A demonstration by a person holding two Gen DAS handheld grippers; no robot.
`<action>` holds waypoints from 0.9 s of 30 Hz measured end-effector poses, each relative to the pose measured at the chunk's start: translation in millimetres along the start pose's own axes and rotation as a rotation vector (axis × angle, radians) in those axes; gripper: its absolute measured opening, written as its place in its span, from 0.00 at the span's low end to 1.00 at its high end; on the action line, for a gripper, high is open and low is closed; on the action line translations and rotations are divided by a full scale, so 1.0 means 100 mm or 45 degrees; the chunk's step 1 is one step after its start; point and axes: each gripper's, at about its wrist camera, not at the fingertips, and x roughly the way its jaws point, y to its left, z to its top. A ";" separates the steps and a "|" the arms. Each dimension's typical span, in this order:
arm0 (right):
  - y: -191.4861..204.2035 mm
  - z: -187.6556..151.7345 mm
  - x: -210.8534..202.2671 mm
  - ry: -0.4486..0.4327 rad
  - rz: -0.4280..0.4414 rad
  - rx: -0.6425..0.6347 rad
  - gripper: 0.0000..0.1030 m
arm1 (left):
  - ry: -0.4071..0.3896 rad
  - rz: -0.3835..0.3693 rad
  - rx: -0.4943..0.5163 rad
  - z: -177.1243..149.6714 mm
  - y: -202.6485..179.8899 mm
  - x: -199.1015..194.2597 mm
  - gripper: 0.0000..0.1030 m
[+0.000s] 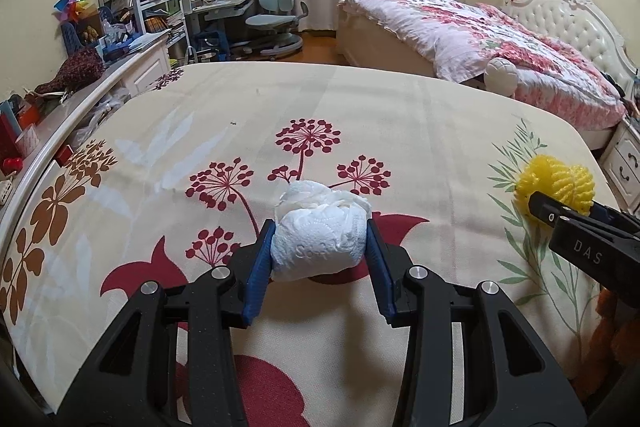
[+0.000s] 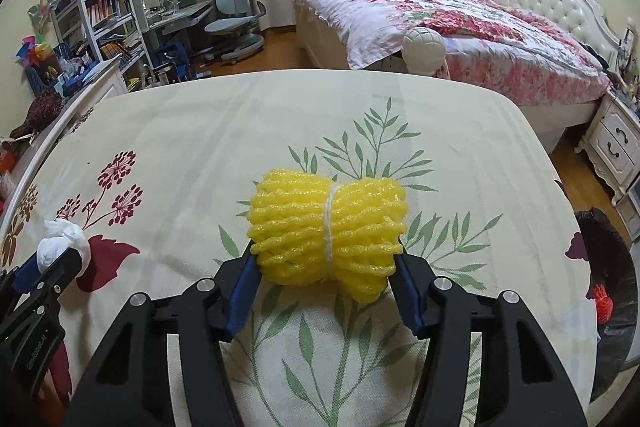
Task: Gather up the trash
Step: 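Carry the tissue and yellow foam net with both grippers over the bin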
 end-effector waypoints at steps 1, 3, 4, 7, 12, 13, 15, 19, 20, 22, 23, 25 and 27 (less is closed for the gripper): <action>-0.02 -0.01 -0.02 -0.003 0.002 0.000 0.56 | 0.000 -0.005 0.000 -0.01 -0.02 -0.01 0.41; -0.05 -0.04 -0.08 -0.011 0.002 0.002 0.56 | -0.001 -0.016 0.000 -0.02 -0.06 -0.02 0.41; -0.08 -0.05 -0.11 -0.016 0.001 0.002 0.56 | 0.000 -0.021 0.001 -0.02 -0.08 -0.03 0.41; -0.18 -0.10 -0.20 -0.029 -0.009 0.004 0.56 | -0.002 -0.039 0.012 -0.05 -0.17 -0.07 0.41; -0.36 -0.21 -0.35 -0.050 -0.041 0.002 0.56 | -0.006 -0.076 0.035 -0.10 -0.35 -0.13 0.41; -0.40 -0.24 -0.39 -0.057 -0.051 0.000 0.56 | -0.007 -0.083 0.041 -0.11 -0.38 -0.15 0.41; -0.48 -0.29 -0.45 -0.067 -0.068 0.000 0.56 | -0.009 -0.102 0.053 -0.13 -0.48 -0.18 0.41; -0.65 -0.38 -0.57 -0.084 -0.107 0.012 0.56 | -0.017 -0.143 0.091 -0.18 -0.68 -0.25 0.41; -0.71 -0.40 -0.60 -0.090 -0.117 0.020 0.56 | -0.020 -0.154 0.100 -0.19 -0.74 -0.27 0.41; -0.82 -0.44 -0.68 -0.099 -0.130 0.044 0.56 | -0.027 -0.179 0.117 -0.21 -0.85 -0.31 0.41; -0.89 -0.46 -0.71 -0.104 -0.139 0.056 0.56 | -0.030 -0.191 0.125 -0.22 -0.91 -0.33 0.41; -1.03 -0.50 -0.77 -0.113 -0.159 0.083 0.56 | -0.035 -0.218 0.146 -0.24 -1.05 -0.37 0.41; -1.16 -0.53 -0.83 -0.121 -0.185 0.110 0.56 | -0.038 -0.243 0.167 -0.26 -1.18 -0.41 0.41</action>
